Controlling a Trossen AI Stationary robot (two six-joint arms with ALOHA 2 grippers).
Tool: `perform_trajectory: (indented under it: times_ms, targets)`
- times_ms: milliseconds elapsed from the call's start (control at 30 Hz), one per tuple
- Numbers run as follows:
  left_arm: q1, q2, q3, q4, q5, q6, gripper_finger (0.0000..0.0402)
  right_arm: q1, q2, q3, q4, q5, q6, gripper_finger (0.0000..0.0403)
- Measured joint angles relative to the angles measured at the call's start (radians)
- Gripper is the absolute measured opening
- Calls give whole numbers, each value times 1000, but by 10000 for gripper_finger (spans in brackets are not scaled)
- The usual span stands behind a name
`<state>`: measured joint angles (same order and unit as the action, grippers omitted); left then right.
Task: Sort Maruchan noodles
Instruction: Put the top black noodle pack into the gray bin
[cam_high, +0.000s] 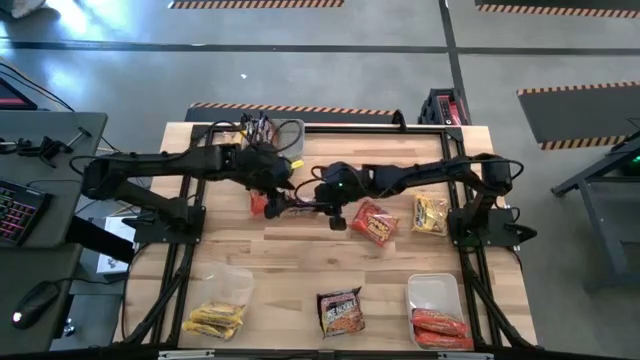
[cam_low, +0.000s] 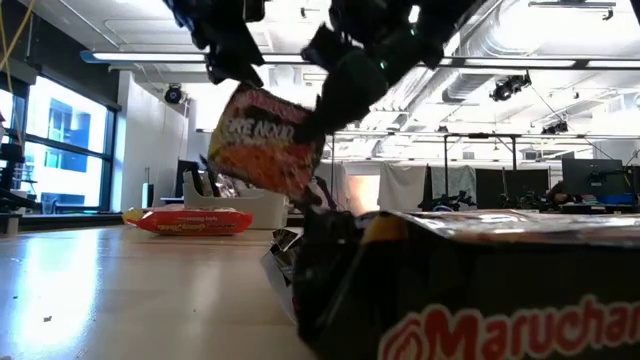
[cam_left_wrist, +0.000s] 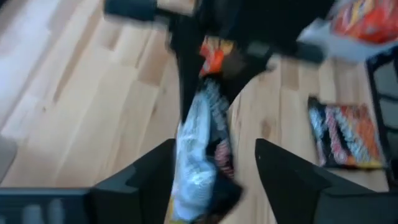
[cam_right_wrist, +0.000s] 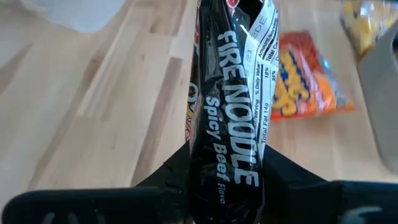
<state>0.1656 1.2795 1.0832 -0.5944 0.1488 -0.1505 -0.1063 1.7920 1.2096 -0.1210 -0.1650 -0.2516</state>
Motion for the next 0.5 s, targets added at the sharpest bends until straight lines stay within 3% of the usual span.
perform_trajectory:
  times_ms: [200, 500]
  targets:
    - [-40, 100, 64, -50, 6, 55, 240, 0, 0, 49, -26, 1, -41, 90]
    - [-71, 246, 188, -150, -60, 138, 243, 0, 0, 53, -27, 4, -45, 90]
